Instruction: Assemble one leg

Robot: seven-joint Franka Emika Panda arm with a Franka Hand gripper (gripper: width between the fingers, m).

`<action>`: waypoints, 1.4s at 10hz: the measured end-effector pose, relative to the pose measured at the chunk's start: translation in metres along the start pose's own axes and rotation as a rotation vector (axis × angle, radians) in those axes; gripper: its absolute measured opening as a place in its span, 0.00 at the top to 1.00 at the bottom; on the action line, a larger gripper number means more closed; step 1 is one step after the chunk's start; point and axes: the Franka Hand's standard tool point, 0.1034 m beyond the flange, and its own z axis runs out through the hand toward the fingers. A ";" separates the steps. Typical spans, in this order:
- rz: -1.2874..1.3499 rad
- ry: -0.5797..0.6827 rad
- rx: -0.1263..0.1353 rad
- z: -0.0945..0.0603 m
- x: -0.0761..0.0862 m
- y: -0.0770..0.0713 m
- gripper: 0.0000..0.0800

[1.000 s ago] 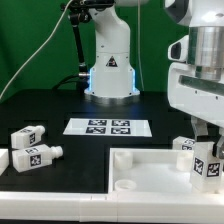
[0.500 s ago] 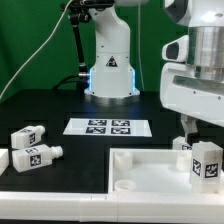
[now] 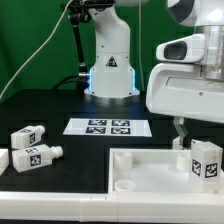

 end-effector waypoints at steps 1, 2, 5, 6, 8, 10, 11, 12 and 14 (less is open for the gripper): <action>-0.085 0.001 -0.003 0.000 0.000 0.001 0.19; -0.207 0.001 -0.004 0.000 0.002 0.002 0.19; -0.473 0.005 -0.010 0.001 0.008 0.011 0.19; -0.524 0.015 -0.014 0.000 0.009 0.010 0.19; -0.582 0.017 -0.014 0.000 0.010 0.011 0.32; -0.569 0.017 -0.014 0.000 0.010 0.011 0.49; -0.561 0.017 -0.014 0.000 0.010 0.011 0.65; -0.534 0.017 -0.013 0.000 0.010 0.011 0.65; -0.473 0.018 -0.012 0.000 0.010 0.011 0.65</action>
Offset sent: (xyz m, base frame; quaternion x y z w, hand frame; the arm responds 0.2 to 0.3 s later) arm 0.0044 -0.0014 -0.0008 0.0188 -0.0180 -0.1984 0.9798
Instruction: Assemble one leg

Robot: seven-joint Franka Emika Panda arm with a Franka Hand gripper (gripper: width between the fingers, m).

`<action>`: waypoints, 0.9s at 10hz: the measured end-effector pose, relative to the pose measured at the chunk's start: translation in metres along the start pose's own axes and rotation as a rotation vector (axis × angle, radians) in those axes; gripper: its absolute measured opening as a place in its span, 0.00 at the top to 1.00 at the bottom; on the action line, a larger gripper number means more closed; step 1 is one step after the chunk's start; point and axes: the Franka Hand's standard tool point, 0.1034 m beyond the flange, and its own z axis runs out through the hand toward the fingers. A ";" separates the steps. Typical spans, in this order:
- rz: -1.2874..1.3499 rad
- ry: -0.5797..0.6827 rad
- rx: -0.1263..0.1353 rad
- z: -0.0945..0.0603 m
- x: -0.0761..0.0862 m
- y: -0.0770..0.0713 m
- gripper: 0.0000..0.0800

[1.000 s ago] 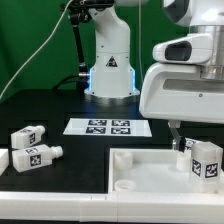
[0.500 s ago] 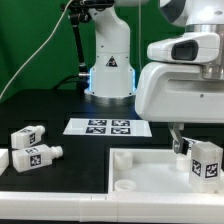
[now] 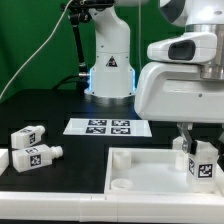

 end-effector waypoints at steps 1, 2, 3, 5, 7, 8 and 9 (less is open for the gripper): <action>0.064 0.000 0.000 0.000 0.000 0.000 0.65; 0.197 0.001 0.003 0.000 0.000 0.000 0.65; 0.324 0.001 0.003 0.000 0.000 -0.001 0.65; 0.561 -0.008 0.006 0.000 -0.001 0.001 0.65; 0.767 -0.018 0.008 0.000 -0.002 0.001 0.65; 0.889 -0.022 0.009 0.000 -0.002 0.000 0.65; 0.964 -0.024 0.010 0.000 -0.002 0.000 0.65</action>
Offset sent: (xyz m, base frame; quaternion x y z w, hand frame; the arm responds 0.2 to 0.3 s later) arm -0.0074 0.0020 -0.0042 0.0090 -0.0137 0.2434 0.9698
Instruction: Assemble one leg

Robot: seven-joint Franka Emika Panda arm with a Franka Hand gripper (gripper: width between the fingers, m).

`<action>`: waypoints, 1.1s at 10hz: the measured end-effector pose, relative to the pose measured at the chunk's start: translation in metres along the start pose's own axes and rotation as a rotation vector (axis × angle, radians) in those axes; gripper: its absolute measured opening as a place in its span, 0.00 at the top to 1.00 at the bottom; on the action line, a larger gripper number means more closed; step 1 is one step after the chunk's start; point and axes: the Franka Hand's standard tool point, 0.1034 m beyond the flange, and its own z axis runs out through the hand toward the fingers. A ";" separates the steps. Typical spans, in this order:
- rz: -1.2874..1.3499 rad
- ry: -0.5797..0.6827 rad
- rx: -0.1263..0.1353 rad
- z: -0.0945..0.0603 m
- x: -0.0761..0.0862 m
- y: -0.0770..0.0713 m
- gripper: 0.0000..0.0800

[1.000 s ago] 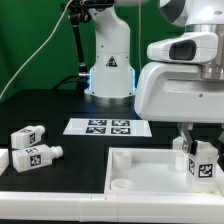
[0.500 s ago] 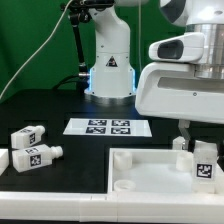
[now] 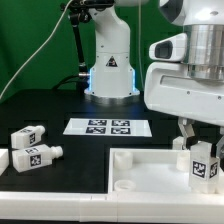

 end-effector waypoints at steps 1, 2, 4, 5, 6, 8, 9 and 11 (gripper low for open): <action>0.146 -0.002 -0.003 0.000 -0.001 0.000 0.65; 0.198 -0.001 -0.005 0.000 -0.001 0.000 0.65; 0.161 0.001 -0.007 0.000 -0.002 0.000 0.65; 0.100 0.003 -0.011 0.000 -0.005 -0.001 0.37; 0.032 0.009 -0.011 -0.002 -0.012 -0.006 0.37; -0.211 0.025 -0.014 -0.005 -0.016 -0.010 0.23; -0.243 0.024 -0.016 -0.004 -0.016 -0.009 0.19; -0.388 0.023 -0.019 -0.004 -0.015 -0.009 0.19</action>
Offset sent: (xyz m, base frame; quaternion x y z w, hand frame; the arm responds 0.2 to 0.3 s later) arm 0.0000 0.0000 0.0000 0.0000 0.0000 0.0000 1.0000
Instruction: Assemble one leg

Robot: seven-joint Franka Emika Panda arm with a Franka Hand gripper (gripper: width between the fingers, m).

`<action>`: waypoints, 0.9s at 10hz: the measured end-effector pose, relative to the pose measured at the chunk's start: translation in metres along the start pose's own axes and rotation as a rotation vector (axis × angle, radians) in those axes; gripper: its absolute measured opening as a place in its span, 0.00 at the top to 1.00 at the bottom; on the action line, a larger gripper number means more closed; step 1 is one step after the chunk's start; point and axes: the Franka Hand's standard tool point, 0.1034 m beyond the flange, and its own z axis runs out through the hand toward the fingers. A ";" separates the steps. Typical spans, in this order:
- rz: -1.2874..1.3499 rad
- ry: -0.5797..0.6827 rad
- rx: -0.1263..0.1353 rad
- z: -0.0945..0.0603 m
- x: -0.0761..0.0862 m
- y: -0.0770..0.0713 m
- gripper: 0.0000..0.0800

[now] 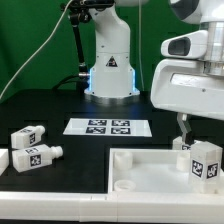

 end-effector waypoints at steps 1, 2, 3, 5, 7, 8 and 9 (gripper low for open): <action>-0.119 0.002 -0.003 0.000 0.001 0.001 0.19; -0.245 0.002 -0.003 0.001 0.001 0.002 0.19; -0.375 0.012 -0.001 0.000 0.004 0.002 0.19; -0.557 0.044 0.007 0.001 0.008 -0.001 0.19; -0.721 0.046 0.001 0.002 0.010 0.002 0.19; -0.781 0.046 -0.001 0.002 0.011 0.003 0.19; -0.794 0.047 -0.002 0.002 0.012 0.004 0.19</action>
Offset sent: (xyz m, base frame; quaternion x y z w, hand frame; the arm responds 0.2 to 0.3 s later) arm 0.0071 0.0032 0.0002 0.0139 0.0326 -0.3334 0.9421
